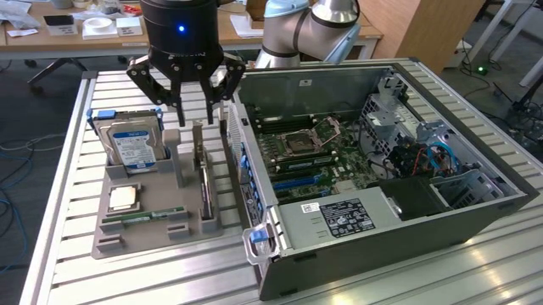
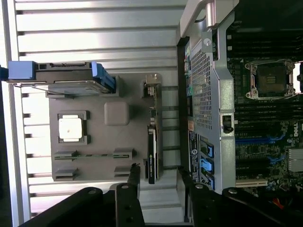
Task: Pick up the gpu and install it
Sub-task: 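Pick up the gpu and move the gpu toward the slot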
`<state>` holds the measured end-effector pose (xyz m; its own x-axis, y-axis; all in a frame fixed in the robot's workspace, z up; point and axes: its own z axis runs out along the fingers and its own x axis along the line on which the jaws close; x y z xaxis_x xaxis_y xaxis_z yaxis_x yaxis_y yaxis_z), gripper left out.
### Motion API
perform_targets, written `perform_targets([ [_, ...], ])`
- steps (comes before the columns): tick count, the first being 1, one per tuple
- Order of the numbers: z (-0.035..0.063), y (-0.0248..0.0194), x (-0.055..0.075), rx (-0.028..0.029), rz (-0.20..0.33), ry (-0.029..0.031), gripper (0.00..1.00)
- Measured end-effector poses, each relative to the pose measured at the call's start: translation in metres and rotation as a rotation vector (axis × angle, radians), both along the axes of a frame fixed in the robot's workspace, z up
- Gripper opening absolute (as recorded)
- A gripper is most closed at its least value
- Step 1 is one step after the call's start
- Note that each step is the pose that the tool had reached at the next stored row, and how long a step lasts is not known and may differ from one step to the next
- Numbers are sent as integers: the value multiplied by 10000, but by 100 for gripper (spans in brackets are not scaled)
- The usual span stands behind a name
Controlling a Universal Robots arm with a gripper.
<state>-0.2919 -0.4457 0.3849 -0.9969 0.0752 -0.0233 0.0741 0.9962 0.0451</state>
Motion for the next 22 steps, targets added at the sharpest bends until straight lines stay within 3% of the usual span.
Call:
perform_targets([
  [1, 0, 0, 0, 0, -1, 0, 41],
  [2, 0, 0, 0, -1, -1, 0, 47],
  [6, -7, 0, 0, 0, -1, 0, 47],
  [16, -179, 0, 0, 0, -1, -1, 47],
  [22, -180, 0, 0, -1, -1, 0, 47],
])
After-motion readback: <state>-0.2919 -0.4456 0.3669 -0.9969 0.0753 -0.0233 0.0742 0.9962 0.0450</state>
